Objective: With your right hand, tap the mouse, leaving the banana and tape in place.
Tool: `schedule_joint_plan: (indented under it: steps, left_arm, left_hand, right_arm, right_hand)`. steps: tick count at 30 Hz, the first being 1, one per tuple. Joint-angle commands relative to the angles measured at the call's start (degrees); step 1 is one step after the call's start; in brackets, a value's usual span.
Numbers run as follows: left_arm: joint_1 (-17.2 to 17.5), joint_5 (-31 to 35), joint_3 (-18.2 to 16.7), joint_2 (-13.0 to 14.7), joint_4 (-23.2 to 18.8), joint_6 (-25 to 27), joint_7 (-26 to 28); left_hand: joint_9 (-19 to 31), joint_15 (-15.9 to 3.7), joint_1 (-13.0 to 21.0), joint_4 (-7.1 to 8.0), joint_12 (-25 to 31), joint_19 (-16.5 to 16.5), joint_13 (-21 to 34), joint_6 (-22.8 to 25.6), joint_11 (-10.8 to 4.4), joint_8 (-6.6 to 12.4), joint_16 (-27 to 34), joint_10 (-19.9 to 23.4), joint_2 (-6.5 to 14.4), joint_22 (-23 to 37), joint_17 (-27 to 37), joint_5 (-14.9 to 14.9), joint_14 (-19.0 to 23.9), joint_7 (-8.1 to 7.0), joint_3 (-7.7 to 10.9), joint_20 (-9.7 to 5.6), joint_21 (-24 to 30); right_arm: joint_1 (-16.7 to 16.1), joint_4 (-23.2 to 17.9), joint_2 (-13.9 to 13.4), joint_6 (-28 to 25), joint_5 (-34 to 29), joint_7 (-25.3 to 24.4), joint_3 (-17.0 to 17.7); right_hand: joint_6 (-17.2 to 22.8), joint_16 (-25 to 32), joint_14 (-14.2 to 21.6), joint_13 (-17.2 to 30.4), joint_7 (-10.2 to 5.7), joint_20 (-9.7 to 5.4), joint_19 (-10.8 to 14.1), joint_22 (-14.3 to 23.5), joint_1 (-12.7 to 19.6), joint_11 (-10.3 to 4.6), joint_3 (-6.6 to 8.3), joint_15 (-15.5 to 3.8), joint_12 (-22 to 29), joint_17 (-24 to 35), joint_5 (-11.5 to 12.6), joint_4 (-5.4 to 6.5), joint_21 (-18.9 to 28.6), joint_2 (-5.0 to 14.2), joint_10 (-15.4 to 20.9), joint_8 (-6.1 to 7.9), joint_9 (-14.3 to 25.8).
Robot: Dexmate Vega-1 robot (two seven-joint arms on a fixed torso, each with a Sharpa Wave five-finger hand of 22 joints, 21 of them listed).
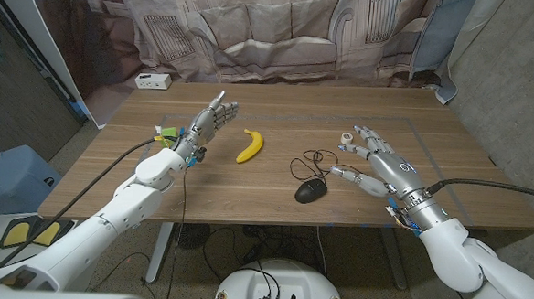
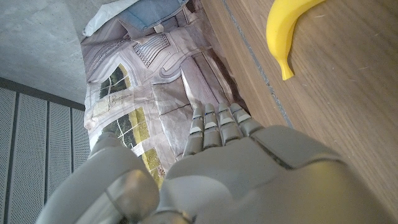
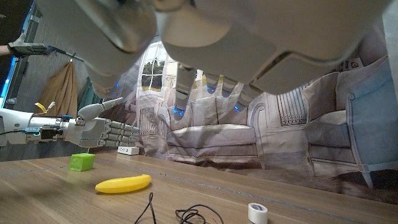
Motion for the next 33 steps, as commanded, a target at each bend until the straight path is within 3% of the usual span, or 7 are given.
schedule_joint_plan:
  steps: [1,10,23,28,30,33]
  left_arm:
    - [0.48,-0.04,-0.10,0.57,-0.93,0.26,-0.15]
    - [0.68,0.33,-0.39,1.14,-2.15,0.61,0.43]
    - [0.74,1.14,-0.36,1.16,-3.15,0.69,1.37]
    - [0.73,1.20,-0.27,1.18,-3.16,0.91,1.43]
    - [0.78,1.15,-0.26,1.16,-3.17,1.04,1.53]
    - [0.90,1.18,-0.23,1.18,-3.12,0.99,1.51]
  left_hand:
    - [0.05,-0.07,0.45,-0.26,0.35,0.27,0.10,0.70,0.28,0.26,-0.02,0.41,0.11,0.29,0.09,-0.14,0.45,0.06,0.08,-0.15,0.00]
    - [0.06,0.13,0.53,-0.33,0.33,0.43,0.09,0.97,0.40,0.28,0.01,0.49,0.22,0.28,0.08,-0.18,0.66,0.25,0.12,-0.67,0.03]
    - [0.06,0.06,0.62,-0.43,0.28,0.45,0.08,1.07,0.26,0.18,-0.06,0.54,0.35,0.28,0.08,-0.24,0.68,0.18,0.16,-0.66,0.00]
    - [0.06,0.06,0.64,-0.46,0.26,0.42,0.07,1.07,0.28,0.15,-0.08,0.54,0.38,0.28,0.08,-0.25,0.67,0.21,0.16,-0.63,-0.03]
    - [0.06,0.05,0.65,-0.48,0.23,0.44,0.07,1.10,0.23,0.14,-0.09,0.50,0.39,0.28,0.08,-0.26,0.66,0.23,0.16,-0.60,-0.03]
    - [0.06,0.06,0.67,-0.50,0.21,0.42,0.07,1.13,0.27,0.12,-0.11,0.51,0.41,0.28,0.08,-0.28,0.65,0.22,0.16,-0.52,-0.05]
  right_arm:
    - [1.16,-2.45,-2.77,-4.41,-1.49,5.74,-1.48]
    - [1.33,-4.17,-3.87,-6.68,-1.51,8.08,-1.11]
    - [3.62,-5.08,-6.44,-9.80,-0.68,13.99,-2.31]
    - [5.02,-5.34,-7.67,-11.61,-0.82,16.20,-3.70]
    - [5.55,-5.51,-8.17,-12.31,-0.93,16.87,-4.19]
    - [6.04,-5.43,-8.73,-12.48,-0.43,17.00,-4.57]
  right_hand:
    - [-0.74,-0.11,-7.69,0.23,0.27,-1.24,-2.43,0.21,-0.57,0.23,-0.10,0.08,0.06,0.21,0.06,0.11,0.04,0.30,-1.88,-0.14,0.27]
    - [-0.76,0.23,-7.89,0.23,0.44,-0.46,-3.18,0.23,-0.66,0.15,-0.05,0.16,0.47,0.22,-0.01,0.17,0.24,0.56,-1.76,-0.06,0.28]
    - [-1.86,0.37,-9.74,0.25,-0.04,0.30,-6.54,0.29,-1.06,0.46,-0.03,0.29,0.51,0.32,-0.17,0.35,0.21,1.04,-3.51,-0.25,0.31]
    - [-3.11,0.63,-9.70,0.25,-0.24,0.49,-6.87,0.30,-0.77,0.72,0.31,0.44,0.65,0.28,-0.20,0.30,0.49,1.69,-3.73,-0.54,0.32]
    - [-6.54,0.59,-10.87,0.27,0.30,0.49,-7.65,0.33,-0.70,0.90,0.45,0.46,0.25,0.30,-0.41,0.20,0.76,1.96,-6.15,-1.14,0.33]
    - [-7.33,0.40,-11.81,0.28,0.28,0.68,-8.52,0.34,-0.73,0.70,0.48,0.50,0.21,0.31,-0.47,0.19,0.63,2.03,-6.95,-1.08,0.34]
